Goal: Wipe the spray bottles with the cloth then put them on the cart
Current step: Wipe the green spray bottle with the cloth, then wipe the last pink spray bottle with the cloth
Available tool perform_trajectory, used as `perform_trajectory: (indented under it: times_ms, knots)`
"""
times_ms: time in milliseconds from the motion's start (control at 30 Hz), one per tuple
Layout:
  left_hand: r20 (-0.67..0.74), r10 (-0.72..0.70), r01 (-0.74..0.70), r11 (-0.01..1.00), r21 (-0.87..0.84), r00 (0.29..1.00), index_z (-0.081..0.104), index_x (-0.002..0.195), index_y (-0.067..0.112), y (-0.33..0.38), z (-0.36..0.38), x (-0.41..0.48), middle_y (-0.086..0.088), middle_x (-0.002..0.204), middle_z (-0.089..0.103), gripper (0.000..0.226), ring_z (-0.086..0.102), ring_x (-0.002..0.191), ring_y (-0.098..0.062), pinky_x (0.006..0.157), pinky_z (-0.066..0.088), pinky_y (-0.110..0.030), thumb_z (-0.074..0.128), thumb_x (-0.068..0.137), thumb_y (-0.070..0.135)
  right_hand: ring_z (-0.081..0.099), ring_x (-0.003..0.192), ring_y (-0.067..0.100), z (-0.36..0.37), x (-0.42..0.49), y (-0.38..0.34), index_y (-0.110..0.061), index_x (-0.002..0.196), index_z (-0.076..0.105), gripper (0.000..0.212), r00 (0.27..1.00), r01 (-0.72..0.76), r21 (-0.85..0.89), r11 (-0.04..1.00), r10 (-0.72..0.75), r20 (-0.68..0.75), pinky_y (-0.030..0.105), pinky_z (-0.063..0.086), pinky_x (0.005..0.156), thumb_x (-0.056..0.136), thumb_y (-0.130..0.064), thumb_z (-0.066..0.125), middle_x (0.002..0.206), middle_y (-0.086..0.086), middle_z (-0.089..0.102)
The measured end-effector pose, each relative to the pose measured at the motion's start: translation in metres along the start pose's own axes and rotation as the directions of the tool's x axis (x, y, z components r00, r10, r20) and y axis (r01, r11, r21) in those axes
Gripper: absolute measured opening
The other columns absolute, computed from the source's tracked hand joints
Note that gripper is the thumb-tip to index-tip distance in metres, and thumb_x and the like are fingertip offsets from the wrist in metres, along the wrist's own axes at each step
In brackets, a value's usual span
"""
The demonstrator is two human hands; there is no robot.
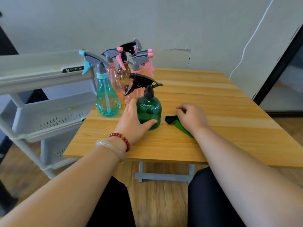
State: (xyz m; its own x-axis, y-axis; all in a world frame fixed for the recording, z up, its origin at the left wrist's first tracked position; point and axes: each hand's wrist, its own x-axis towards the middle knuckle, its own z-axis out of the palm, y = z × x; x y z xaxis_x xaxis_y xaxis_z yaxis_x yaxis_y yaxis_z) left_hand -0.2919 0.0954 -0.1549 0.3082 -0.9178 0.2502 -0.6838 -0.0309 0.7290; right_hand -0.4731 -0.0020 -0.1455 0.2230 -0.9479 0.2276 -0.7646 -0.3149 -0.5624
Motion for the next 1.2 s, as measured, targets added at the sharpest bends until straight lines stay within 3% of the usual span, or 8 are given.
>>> perform_trajectory:
  times_ms: [200,400,567,767,967,1100,1200]
  knots:
    - [-0.011,-0.04,0.04,0.999,0.025,0.999,0.017,0.155,0.02,-0.012,-0.018,-0.005,-0.002,0.155,0.034,0.096,0.033,0.142,-0.02,0.116,0.032,-0.037,0.077,0.082,0.039,0.061,0.1,0.026,0.001,0.0,-0.001,-0.02,0.108,0.07,0.025,1.0,0.02,-0.084,0.996,-0.019,0.006,0.03,0.045,0.072,0.096,-0.027,0.05,0.108,0.004,0.069]
    - [-0.045,-0.059,0.062,0.996,0.065,0.997,0.007,0.157,0.019,-0.014,-0.028,-0.008,-0.004,0.158,0.02,0.095,0.032,0.141,-0.023,0.11,0.03,-0.031,0.071,0.089,0.033,0.06,0.098,0.024,0.005,0.0,0.0,-0.021,0.107,0.07,0.024,0.999,0.033,-0.109,0.993,-0.032,0.004,0.029,0.046,0.071,0.096,-0.028,0.049,0.107,0.002,0.069]
    - [-0.068,-0.097,0.102,0.993,0.065,0.993,-0.007,0.157,0.016,-0.013,-0.031,-0.011,-0.003,0.162,0.014,0.105,0.024,0.146,-0.021,0.112,0.03,-0.034,0.071,0.089,0.034,0.059,0.095,0.023,0.005,0.0,0.0,-0.019,0.108,0.07,0.025,0.999,0.05,-0.11,0.993,-0.05,0.003,0.028,0.042,0.068,0.097,-0.027,0.048,0.106,0.003,0.069]
    - [-0.177,-0.026,0.039,0.997,0.07,0.984,0.01,0.157,0.014,-0.007,-0.019,-0.019,-0.003,0.159,0.017,0.09,0.019,0.147,-0.024,0.117,0.024,-0.036,0.068,0.091,0.033,0.051,0.081,0.017,0.006,0.002,0.002,-0.02,0.108,0.07,0.025,0.999,0.046,-0.122,0.992,-0.047,-0.004,0.026,0.039,0.065,0.098,-0.027,0.048,0.098,0.001,0.067]
    - [-0.333,0.086,-0.045,0.991,0.129,0.939,0.038,0.146,0.009,-0.004,-0.011,-0.033,-0.013,0.143,0.036,0.06,0.03,0.133,-0.031,0.105,0.022,-0.028,0.063,0.092,0.015,0.053,0.07,0.017,0.007,0.0,0.003,-0.018,0.098,0.07,0.023,0.998,0.06,-0.114,0.992,-0.06,0.003,0.023,0.031,0.049,0.097,-0.025,0.048,0.069,-0.01,0.056]
    - [-0.362,0.109,-0.066,0.989,0.131,0.926,0.048,0.138,0.007,-0.003,-0.006,-0.032,-0.015,0.136,0.042,0.051,0.034,0.127,-0.034,0.102,0.024,-0.031,0.064,0.09,0.013,0.052,0.072,0.016,0.007,0.0,0.003,-0.019,0.095,0.07,0.023,0.997,0.076,-0.122,0.99,-0.076,0.005,0.021,0.031,0.049,0.097,-0.026,0.048,0.075,-0.007,0.059]
    - [-0.373,0.213,-0.142,0.968,0.208,0.903,0.052,0.133,0.006,0.001,-0.003,-0.03,-0.015,0.129,0.049,0.047,0.037,0.122,-0.031,0.101,0.026,-0.032,0.064,0.088,0.012,0.055,0.076,0.017,0.008,0.001,0.003,-0.018,0.094,0.071,0.025,0.997,0.083,-0.121,0.989,-0.082,0.016,0.023,0.033,0.05,0.096,-0.027,0.047,0.084,-0.002,0.065]
